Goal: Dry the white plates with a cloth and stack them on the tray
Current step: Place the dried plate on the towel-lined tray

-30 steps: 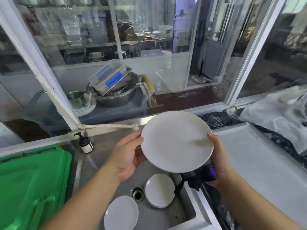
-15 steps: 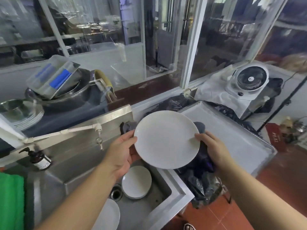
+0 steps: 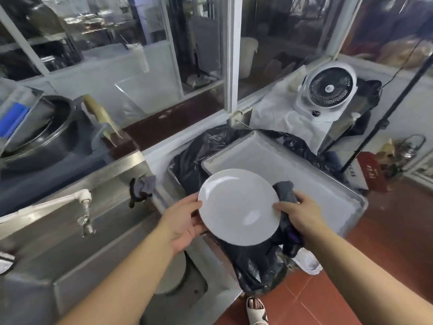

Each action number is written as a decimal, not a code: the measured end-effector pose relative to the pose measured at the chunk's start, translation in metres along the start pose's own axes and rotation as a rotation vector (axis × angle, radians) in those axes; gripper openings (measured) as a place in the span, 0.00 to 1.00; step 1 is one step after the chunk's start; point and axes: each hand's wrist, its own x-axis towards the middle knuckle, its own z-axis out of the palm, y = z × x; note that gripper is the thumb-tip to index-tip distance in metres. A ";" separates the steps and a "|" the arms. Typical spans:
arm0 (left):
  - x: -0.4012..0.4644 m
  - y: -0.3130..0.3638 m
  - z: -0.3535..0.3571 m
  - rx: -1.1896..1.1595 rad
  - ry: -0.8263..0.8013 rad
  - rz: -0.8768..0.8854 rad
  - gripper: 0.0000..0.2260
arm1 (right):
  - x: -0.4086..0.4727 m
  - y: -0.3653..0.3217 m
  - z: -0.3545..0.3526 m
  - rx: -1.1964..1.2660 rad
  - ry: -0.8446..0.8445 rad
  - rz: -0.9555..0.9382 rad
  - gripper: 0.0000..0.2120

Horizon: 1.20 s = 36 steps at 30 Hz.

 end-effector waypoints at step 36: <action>0.322 -0.068 0.178 0.221 0.314 -0.307 0.11 | 0.307 0.047 -0.053 -0.704 0.092 0.196 0.14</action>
